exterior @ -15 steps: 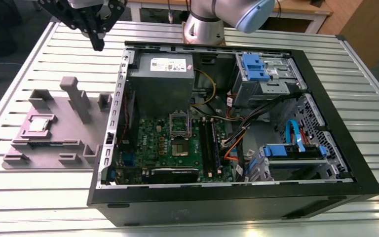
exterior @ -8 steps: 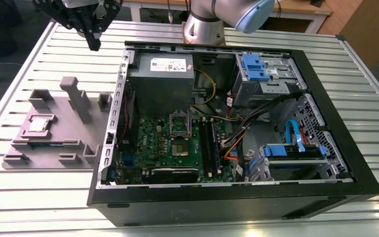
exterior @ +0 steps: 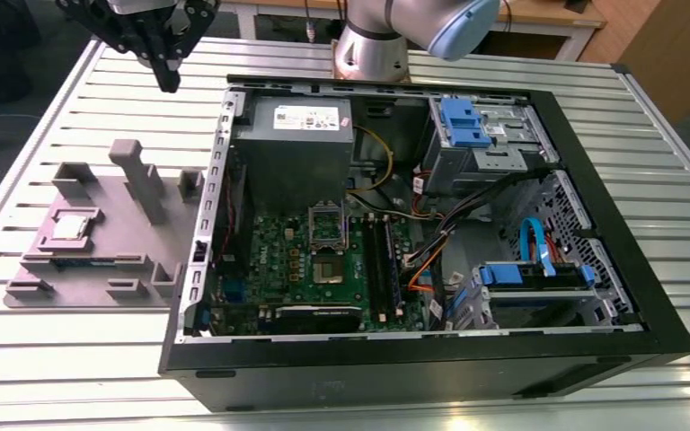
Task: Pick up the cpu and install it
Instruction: 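Reach for the cpu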
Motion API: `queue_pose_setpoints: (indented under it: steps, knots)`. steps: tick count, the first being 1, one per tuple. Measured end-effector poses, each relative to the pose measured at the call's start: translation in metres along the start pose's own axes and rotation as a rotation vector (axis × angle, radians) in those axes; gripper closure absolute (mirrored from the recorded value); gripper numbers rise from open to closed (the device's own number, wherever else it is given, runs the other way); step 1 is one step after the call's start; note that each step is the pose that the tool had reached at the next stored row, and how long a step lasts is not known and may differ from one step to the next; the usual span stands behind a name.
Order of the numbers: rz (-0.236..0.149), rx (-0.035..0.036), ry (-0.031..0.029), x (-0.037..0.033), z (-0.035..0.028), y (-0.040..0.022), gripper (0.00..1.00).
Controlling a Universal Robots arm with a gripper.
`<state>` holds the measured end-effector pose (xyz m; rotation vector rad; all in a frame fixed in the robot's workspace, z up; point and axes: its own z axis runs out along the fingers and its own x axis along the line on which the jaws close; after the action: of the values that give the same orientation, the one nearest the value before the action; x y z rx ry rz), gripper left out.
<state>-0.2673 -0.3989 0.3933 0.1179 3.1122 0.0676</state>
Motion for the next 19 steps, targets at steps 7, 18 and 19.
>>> queue_pose_setpoints:
  steps: [7, 18, 19]
  knots:
    - [0.0, 0.0, 0.0, 0.0011, 0.0, -0.0001, 0.89]
    - [0.0, 0.0, 0.0, 0.0047, -0.0001, -0.0004, 0.89]
    - [0.0, 0.0, 0.0, 0.0059, -0.0001, -0.0005, 0.89]
